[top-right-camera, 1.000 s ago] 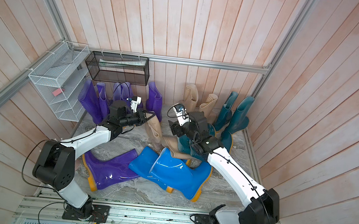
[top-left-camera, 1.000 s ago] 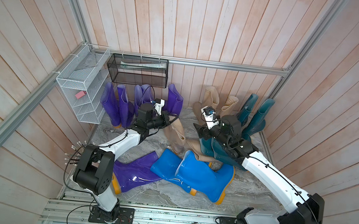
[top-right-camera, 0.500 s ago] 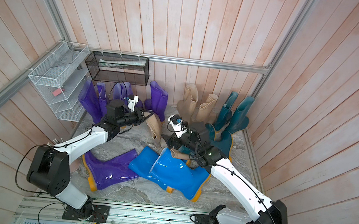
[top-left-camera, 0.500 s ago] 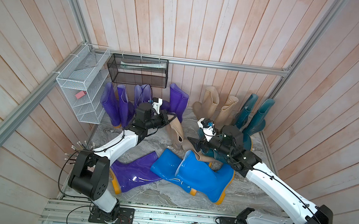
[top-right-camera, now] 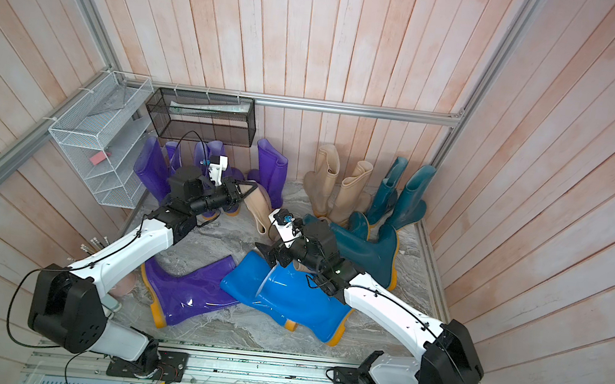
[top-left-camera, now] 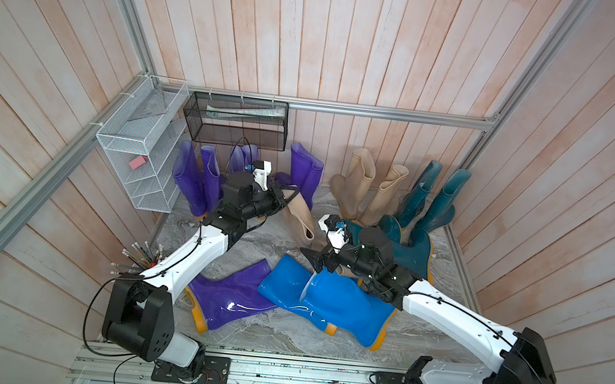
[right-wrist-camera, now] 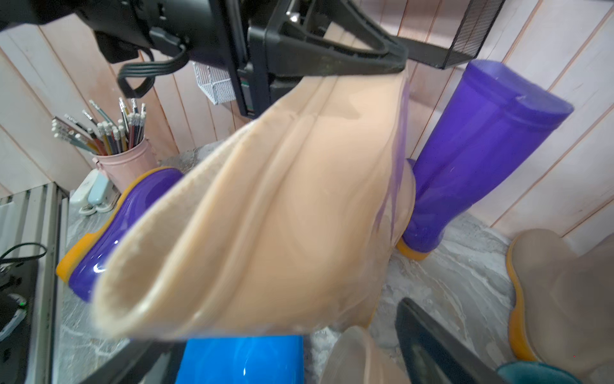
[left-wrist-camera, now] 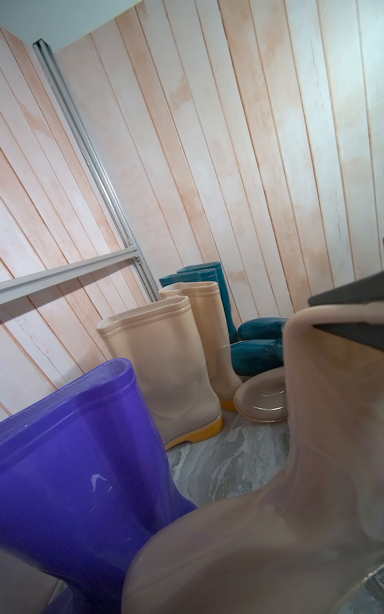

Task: Match and arrange rain boots in pairs
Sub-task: Pick up the rain boot from the rain pile shoes.

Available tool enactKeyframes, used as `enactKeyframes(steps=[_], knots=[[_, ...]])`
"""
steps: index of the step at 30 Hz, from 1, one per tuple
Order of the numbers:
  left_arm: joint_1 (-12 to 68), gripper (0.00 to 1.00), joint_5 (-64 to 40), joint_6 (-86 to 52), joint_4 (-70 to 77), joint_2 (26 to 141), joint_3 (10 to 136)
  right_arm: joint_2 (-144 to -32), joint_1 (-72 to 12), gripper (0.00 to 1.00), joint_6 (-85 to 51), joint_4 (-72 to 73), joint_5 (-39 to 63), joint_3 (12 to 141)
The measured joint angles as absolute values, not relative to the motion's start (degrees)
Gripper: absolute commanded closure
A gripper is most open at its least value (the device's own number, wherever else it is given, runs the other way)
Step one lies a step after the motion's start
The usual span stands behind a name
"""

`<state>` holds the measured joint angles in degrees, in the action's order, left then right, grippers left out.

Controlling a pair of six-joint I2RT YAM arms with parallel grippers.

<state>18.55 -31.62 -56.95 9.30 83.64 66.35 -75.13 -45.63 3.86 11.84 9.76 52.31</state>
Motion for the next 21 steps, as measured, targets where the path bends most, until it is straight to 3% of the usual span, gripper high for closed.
enactKeyframes(steps=[6,9,11,12,14,17,18,19,21], knots=[[18.5,1.0,-31.6,-57.1,6.4,83.0,68.6,-80.9,-45.6,0.02,4.1,18.0,8.0,52.4],[18.5,1.0,-31.7,-57.1,5.4,82.2,69.7,-82.8,-45.6,0.07,4.0,19.7,7.5,52.4],[18.5,1.0,-31.7,-57.3,5.1,81.7,70.6,-83.2,-45.6,0.22,3.5,21.1,7.4,52.4],[18.5,1.0,-31.8,-57.5,5.1,81.5,70.9,-83.2,-45.6,0.33,3.2,21.7,7.4,52.4],[18.5,1.0,-32.1,-58.2,5.5,81.1,71.2,-83.2,-45.6,0.66,2.9,23.3,7.6,52.4],[18.6,1.0,-32.2,-58.7,6.0,80.8,71.2,-83.2,-45.7,0.92,2.2,25.4,7.6,52.4],[18.6,1.0,-32.2,-58.8,6.1,80.8,71.2,-83.2,-45.7,1.0,1.7,25.8,7.6,52.4],[18.6,1.0,-32.2,-58.9,6.2,80.8,71.2,-83.2,-45.7,1.0,1.3,26.3,7.7,52.4],[18.7,0.77,-32.2,-59.1,6.5,80.7,71.2,-83.0,-45.8,1.0,1.2,26.8,8.1,52.4]])
